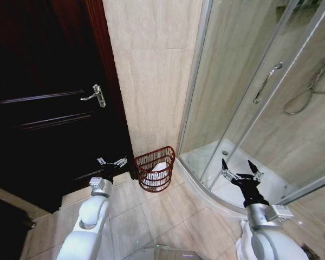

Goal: Discard the used towel into the hamper.

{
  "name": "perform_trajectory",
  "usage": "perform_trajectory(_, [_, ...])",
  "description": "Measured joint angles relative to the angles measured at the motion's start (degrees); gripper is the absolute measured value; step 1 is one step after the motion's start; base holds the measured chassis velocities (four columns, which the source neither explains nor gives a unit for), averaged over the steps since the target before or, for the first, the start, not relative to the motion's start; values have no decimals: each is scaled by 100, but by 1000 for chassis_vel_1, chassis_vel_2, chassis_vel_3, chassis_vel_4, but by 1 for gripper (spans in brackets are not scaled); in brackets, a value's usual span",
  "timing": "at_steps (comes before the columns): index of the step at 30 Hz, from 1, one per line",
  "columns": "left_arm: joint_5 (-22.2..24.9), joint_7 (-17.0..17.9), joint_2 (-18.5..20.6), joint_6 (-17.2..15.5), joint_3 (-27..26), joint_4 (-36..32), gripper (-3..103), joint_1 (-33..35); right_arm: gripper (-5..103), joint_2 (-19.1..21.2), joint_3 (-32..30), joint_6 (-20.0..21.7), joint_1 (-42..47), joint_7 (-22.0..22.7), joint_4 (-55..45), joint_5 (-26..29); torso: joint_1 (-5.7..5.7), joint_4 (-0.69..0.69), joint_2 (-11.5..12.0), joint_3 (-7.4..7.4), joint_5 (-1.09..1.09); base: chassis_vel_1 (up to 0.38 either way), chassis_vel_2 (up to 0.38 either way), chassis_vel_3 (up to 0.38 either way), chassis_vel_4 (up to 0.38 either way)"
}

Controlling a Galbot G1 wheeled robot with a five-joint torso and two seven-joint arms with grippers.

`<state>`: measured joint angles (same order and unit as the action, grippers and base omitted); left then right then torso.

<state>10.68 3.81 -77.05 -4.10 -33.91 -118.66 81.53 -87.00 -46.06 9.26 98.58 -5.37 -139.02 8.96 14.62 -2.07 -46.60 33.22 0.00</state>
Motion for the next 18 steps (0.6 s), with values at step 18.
perform_trajectory(18, [2,-2,113,33,-20,58,100,-46,100,-10,-22,133,40,115,-63,24,0,0,0,0,0,0,0,0,0])
